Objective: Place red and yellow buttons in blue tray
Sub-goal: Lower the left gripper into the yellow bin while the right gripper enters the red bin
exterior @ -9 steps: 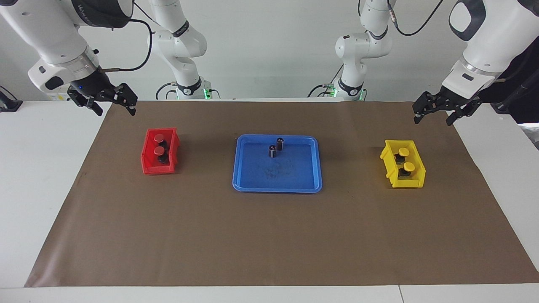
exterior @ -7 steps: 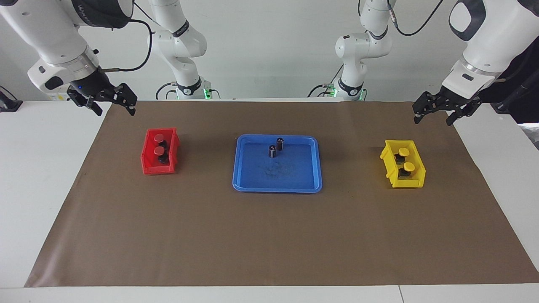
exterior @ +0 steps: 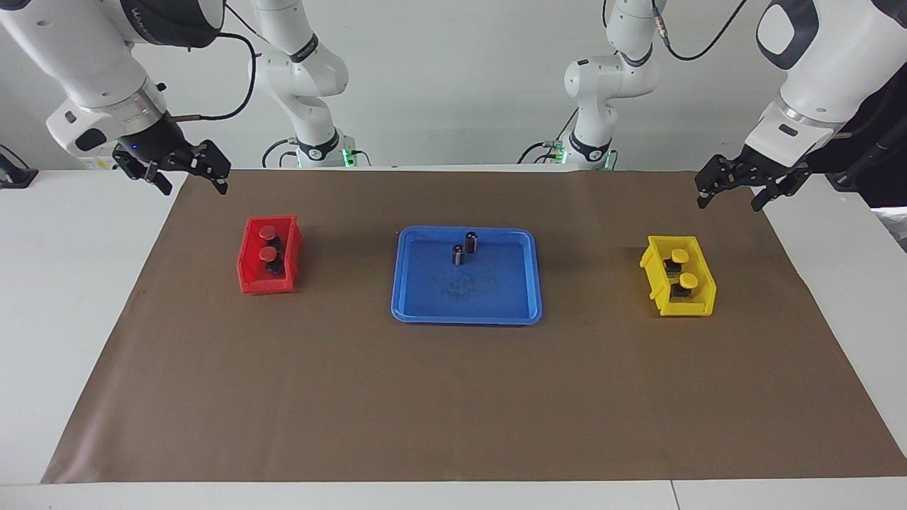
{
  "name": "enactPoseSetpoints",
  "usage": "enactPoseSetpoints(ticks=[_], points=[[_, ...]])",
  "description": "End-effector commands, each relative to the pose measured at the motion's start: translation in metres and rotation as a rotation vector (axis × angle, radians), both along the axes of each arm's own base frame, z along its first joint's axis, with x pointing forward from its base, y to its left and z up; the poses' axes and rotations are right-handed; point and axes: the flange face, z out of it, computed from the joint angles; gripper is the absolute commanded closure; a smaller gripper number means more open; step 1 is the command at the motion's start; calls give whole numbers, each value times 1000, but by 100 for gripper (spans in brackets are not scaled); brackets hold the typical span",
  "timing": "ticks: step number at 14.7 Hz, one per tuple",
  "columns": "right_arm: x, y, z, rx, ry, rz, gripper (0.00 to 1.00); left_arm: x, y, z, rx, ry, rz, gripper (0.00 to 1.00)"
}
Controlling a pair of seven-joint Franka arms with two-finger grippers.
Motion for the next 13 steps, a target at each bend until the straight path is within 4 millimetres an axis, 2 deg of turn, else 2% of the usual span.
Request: enactPoseSetpoints(ticks=[1,3,5,6,7,9,10,13], points=[[-5,-1,-2,-21,-9,-4,0,-14,8,-4,21,4,4,0],[-2,1,-2,-24,-32,17,0,-17,15,-11,22,-5,16,0],[-2,3,-13,-23,-26,20,0,-25,22,-41,22,-61,28,0],[-1,7,-19,-22,-34,27,0,-25,25,-64,23,-72,31,0],[-3,6,-30,-22,-34,25,0,-22,29,-76,21,-80,35,0],[-7,8,-62,-22,-52,34,0,-20,31,-97,21,-78,34,0],[-8,8,-82,-23,-55,34,3,-20,38,-108,22,-73,42,0],[-9,17,-139,-18,-57,49,15,-15,41,-155,19,-66,44,3]])
